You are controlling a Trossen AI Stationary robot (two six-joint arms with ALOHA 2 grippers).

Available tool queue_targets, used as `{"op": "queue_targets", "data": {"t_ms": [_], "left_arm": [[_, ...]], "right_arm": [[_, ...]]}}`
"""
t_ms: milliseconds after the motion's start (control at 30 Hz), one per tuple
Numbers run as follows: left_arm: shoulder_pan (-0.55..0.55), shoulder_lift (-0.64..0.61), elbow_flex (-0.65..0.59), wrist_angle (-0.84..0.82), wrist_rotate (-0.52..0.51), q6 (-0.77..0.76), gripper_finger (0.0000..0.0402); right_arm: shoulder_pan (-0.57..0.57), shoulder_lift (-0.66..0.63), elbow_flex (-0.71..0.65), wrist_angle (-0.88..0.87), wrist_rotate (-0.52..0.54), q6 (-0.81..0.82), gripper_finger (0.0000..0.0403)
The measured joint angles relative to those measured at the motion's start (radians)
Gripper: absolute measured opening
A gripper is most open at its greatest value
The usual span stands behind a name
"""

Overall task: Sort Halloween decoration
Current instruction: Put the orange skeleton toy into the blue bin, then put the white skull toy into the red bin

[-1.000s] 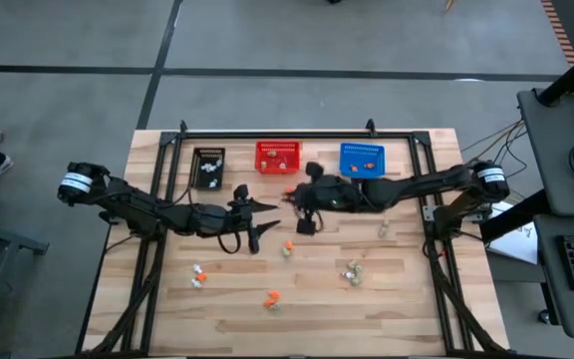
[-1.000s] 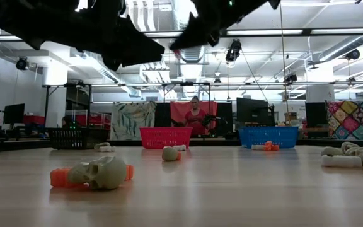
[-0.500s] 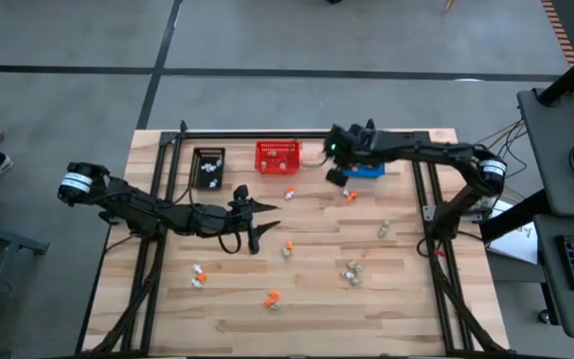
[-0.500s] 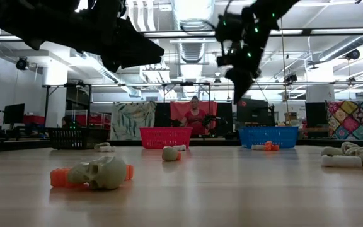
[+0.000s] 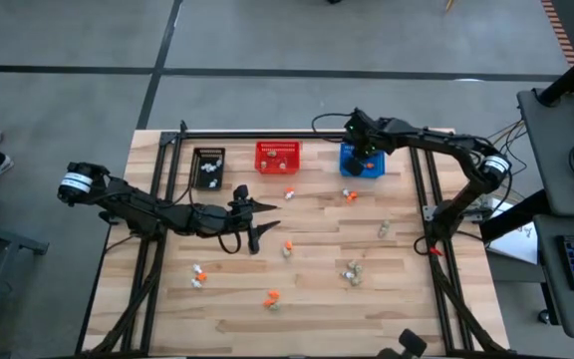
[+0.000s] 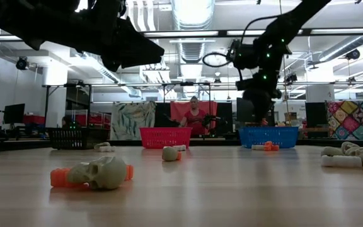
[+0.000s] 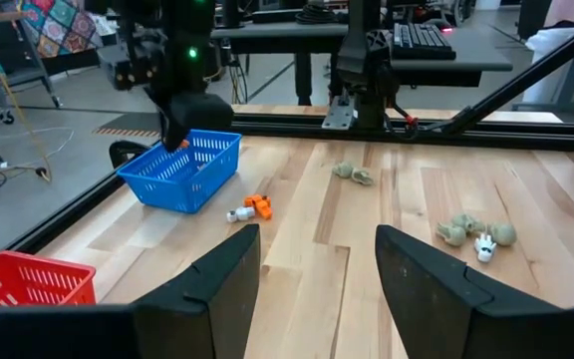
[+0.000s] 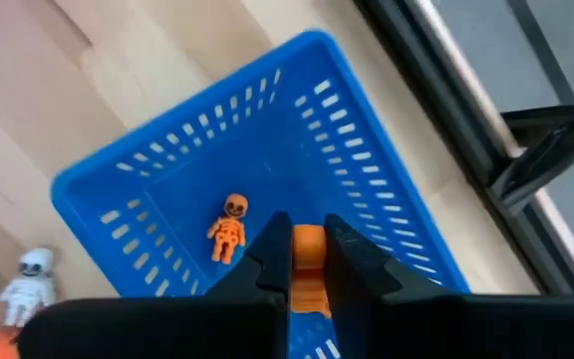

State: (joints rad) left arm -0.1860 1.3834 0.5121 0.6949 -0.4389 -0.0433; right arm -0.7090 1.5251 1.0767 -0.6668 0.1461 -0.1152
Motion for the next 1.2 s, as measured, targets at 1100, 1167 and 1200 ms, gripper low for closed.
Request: {"op": "queue_targets", "data": {"t_ms": [1100,1167,1200], "left_arm": [[0.0,-0.013,0.0,-0.002,-0.068,-0.014,0.0182],[0.0,-0.024,0.0,-0.007,-0.093,-0.015,0.0182],[0.001,-0.029,0.0,-0.015,-0.097,-0.013,0.0182]], "right_arm": [[-0.001,0.001,0.022,0.031,-0.061,0.158,0.0115],[0.0,-0.001,0.043,-0.008,-0.097,0.192,0.0113],[0.002,-0.002,0.054,-0.025,-0.118,0.209,0.0112]]}}
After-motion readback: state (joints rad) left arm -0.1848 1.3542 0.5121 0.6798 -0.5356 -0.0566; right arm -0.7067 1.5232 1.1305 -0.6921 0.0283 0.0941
